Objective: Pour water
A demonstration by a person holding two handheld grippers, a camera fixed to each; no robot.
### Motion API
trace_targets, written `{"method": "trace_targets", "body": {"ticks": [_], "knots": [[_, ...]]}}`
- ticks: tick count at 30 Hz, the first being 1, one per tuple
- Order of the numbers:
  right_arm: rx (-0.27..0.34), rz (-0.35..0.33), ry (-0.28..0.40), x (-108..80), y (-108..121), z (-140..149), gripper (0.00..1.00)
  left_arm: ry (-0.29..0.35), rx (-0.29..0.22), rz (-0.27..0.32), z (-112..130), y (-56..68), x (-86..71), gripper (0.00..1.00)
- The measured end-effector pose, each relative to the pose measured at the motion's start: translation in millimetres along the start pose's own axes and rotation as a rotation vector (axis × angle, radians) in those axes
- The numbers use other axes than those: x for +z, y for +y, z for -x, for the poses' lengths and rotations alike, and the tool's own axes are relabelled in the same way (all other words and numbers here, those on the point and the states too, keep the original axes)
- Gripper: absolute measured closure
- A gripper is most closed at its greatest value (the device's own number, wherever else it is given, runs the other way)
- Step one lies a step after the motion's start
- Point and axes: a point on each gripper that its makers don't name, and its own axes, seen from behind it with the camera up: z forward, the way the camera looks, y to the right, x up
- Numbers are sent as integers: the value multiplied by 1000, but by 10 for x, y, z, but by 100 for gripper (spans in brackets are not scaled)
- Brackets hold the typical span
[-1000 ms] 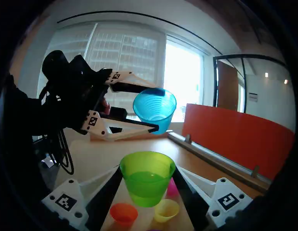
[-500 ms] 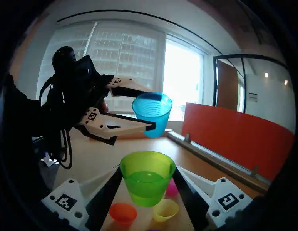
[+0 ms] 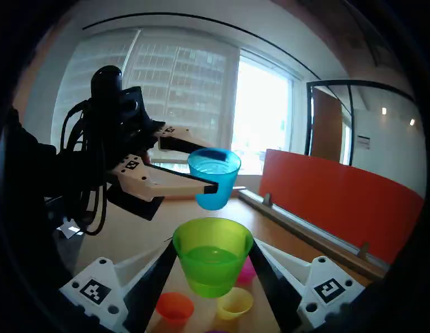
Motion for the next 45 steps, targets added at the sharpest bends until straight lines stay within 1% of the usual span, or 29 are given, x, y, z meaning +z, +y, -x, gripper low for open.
{"method": "trace_targets", "body": {"ticks": [3,6,12,17,21,24,27,33,45], "knots": [[-2,2,-2,-13,8,-5,8,-8,-42,4,17,-14,-11,13],[-2,9,-7,-22,23,-9,8,-18,-65,11,47,0,-28,13],[-1,10,-5,-38,33,-29,8,-59,-102,33,157,54,-58,13],[-5,13,-19,-60,44,-7,8,-87,-154,52,265,90,-62,13],[-9,14,-32,-71,44,5,8,-108,-186,58,350,83,-63,13],[-10,13,-38,-78,46,12,9,-127,-189,51,408,60,-69,13],[-14,14,-48,-88,58,14,8,-150,-184,53,461,83,-70,13],[-9,17,-70,-95,87,71,8,-191,-180,76,559,152,-81,13],[6,25,-106,-114,156,173,8,-256,-206,83,827,146,-66,13]]}}
